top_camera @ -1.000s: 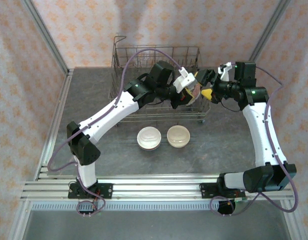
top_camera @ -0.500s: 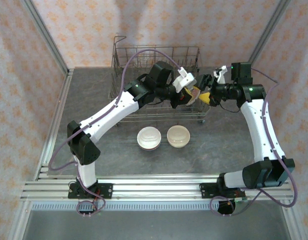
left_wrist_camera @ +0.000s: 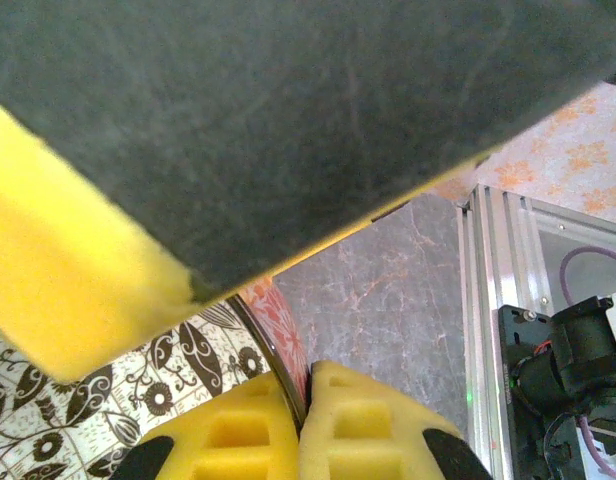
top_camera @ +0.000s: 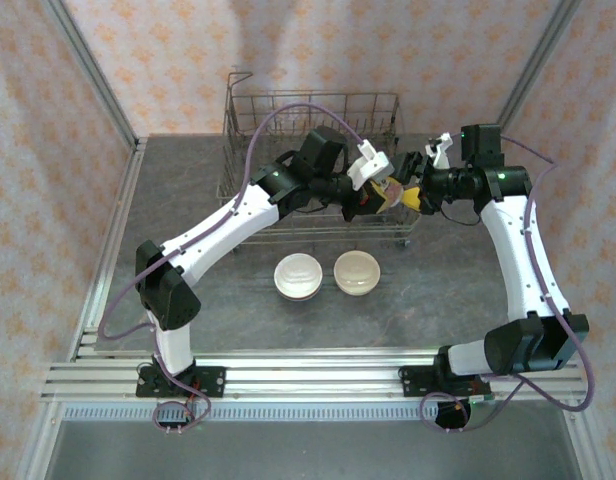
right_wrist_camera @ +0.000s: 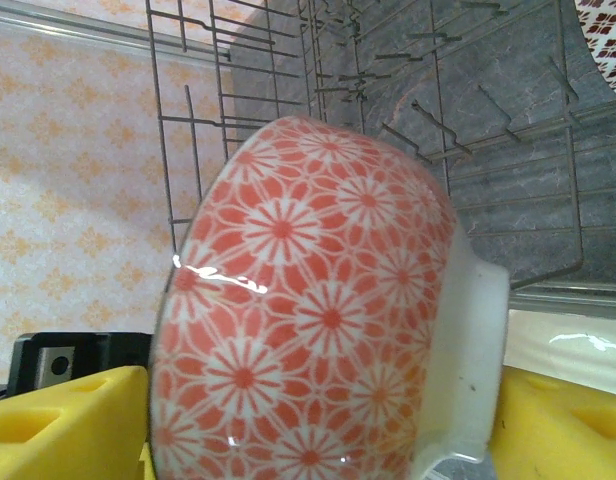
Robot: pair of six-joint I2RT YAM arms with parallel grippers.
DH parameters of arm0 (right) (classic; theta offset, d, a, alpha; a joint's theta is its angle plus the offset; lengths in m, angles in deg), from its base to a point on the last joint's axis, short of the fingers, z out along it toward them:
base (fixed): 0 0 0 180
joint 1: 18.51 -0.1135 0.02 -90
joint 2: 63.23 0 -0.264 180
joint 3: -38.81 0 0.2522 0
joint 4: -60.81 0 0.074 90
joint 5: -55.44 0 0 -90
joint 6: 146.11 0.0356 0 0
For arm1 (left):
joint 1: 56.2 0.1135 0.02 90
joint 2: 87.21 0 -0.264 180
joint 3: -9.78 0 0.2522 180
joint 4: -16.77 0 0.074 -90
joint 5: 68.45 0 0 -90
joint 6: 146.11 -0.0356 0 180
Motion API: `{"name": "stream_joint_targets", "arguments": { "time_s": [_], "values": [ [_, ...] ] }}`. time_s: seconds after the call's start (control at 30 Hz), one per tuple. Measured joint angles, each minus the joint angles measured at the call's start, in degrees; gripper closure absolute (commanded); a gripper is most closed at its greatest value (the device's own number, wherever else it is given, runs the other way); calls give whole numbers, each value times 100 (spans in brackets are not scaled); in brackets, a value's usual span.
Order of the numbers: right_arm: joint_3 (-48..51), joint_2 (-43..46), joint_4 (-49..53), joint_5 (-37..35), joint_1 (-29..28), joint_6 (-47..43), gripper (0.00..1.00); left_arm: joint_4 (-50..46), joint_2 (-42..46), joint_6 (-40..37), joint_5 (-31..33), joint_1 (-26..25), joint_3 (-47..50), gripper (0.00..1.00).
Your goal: Load the bowls into the dish rack
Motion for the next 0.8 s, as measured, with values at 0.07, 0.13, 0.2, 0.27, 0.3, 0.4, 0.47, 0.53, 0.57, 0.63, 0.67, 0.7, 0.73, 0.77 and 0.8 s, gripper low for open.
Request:
{"name": "stream_joint_targets", "arguments": {
  "time_s": [0.07,0.13,0.2,0.27,0.3,0.4,0.47,0.53,0.57,0.63,0.67,0.7,0.73,0.77,0.8],
  "values": [
    [0,-17,0,-9,-9,0,17,63,0,31,-11,0,48,100],
    [0,-37,-2,-7,-11,2,18,87,0,76,-20,0,52,100],
    [0,-42,-7,-20,-24,4,20,101,0,98,-22,0,61,100],
    [0,-42,-4,-46,-24,0,23,120,0,118,-22,0,61,100],
    [0,-42,-4,-59,-24,0,24,131,0,118,-22,0,63,100],
    [0,-42,0,-116,-24,-2,28,188,9,118,-22,0,87,100],
    [0,-42,-2,-120,-24,-4,29,203,13,120,-22,0,90,100],
    [0,-42,-2,-131,-24,-4,30,212,17,133,-20,0,96,100],
    [0,-42,0,-136,-24,-15,33,221,20,138,-20,0,109,100],
    [0,-42,4,-153,-24,-44,35,254,26,140,-20,0,136,100],
    [0,-42,9,-160,-24,-48,35,258,26,140,-20,0,138,100],
    [0,-42,9,-160,-24,-48,35,271,28,142,-20,0,149,100],
    [0,-44,9,-160,-24,-48,35,293,33,146,-20,0,164,100],
    [0,-46,9,-160,-24,-48,35,302,35,164,-20,0,170,100],
    [0,-48,7,-160,-24,-48,35,319,37,179,-20,0,179,100]
  ]
}}
